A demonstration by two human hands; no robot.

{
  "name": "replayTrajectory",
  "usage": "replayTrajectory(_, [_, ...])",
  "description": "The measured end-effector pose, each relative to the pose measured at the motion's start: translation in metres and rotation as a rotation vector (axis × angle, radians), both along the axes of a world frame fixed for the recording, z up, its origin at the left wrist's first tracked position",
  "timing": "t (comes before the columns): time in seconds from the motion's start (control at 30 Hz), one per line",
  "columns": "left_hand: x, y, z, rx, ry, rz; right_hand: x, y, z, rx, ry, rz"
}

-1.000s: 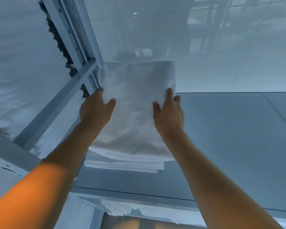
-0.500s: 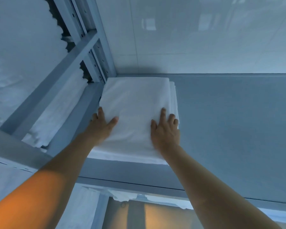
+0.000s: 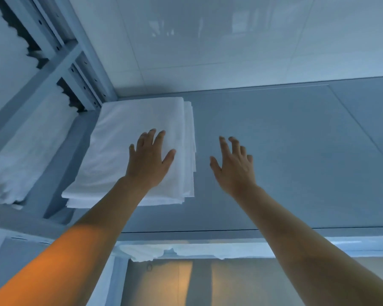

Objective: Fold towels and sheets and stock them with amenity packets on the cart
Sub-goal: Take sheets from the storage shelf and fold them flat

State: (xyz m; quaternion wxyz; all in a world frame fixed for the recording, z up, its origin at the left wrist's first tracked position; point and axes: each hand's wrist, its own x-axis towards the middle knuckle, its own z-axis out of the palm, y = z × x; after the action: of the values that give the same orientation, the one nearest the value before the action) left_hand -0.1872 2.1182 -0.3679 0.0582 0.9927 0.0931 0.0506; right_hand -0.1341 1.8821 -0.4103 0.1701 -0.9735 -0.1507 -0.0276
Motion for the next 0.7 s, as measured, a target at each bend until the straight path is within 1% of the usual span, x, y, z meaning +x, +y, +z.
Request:
replayTrajectory(0.17, [0.010,-0.089,0.005,-0.014,0.010,-0.073,0.007,-0.100,0.007,0.021,-0.037,0.004])
replayTrajectory(0.33, [0.023,-0.184,0.013,-0.045,-0.028,-0.144,0.010,-0.197,0.014,0.054,-0.045,-0.035])
replayTrajectory(0.47, [0.038,-0.272,0.019,-0.045,-0.032,-0.194,0.012,-0.283,0.022,0.090,-0.043,-0.085])
replayTrajectory(0.7, [0.070,-0.429,0.026,-0.099,-0.031,-0.256,0.029,-0.443,0.034,0.086,-0.025,-0.167])
